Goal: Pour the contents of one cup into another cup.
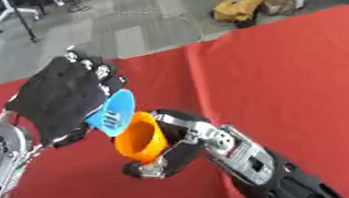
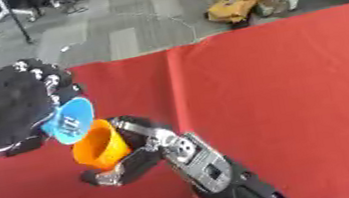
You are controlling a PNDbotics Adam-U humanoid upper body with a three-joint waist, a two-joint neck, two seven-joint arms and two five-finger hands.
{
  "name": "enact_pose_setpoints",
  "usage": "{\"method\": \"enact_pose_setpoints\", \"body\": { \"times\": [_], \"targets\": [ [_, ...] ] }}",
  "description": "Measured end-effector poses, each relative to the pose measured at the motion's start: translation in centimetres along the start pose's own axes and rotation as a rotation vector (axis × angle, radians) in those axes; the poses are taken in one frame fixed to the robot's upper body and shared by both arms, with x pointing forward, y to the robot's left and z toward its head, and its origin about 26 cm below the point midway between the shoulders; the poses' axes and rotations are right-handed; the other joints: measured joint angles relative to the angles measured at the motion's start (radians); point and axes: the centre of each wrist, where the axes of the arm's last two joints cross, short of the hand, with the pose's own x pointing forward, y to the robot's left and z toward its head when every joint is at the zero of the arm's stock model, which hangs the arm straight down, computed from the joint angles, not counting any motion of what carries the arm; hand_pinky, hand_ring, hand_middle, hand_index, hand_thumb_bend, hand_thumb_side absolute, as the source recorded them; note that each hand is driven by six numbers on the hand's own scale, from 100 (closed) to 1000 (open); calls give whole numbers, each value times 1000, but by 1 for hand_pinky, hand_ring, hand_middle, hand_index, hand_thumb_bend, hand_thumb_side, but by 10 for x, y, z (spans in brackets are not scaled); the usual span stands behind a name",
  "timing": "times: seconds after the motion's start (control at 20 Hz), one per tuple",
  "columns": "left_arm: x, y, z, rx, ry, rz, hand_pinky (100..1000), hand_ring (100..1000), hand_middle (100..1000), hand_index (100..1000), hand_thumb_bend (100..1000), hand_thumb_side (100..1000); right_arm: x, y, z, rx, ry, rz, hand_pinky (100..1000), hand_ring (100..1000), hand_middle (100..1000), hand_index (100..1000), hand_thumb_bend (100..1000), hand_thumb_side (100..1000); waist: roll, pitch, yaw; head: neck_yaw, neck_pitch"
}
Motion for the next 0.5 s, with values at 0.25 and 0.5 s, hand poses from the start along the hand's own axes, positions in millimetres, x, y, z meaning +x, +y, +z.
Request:
{"method": "enact_pose_setpoints", "body": {
  "times": [0.25, 0.5],
  "targets": [
    [-4, 4, 2, 6, 11, -32, 398, 465, 429, 700, 674, 100, 0, 0, 0, 0, -1, 0, 711, 435, 424, 724, 325, 100, 0, -3, 2, 0, 0],
    [-6, 7, 3, 8, 13, -47, 398, 465, 429, 700, 675, 100, 0, 0, 0, 0, -1, 0, 710, 435, 424, 724, 324, 100, 1, -4, 5, -1, 0]
  ]
}}
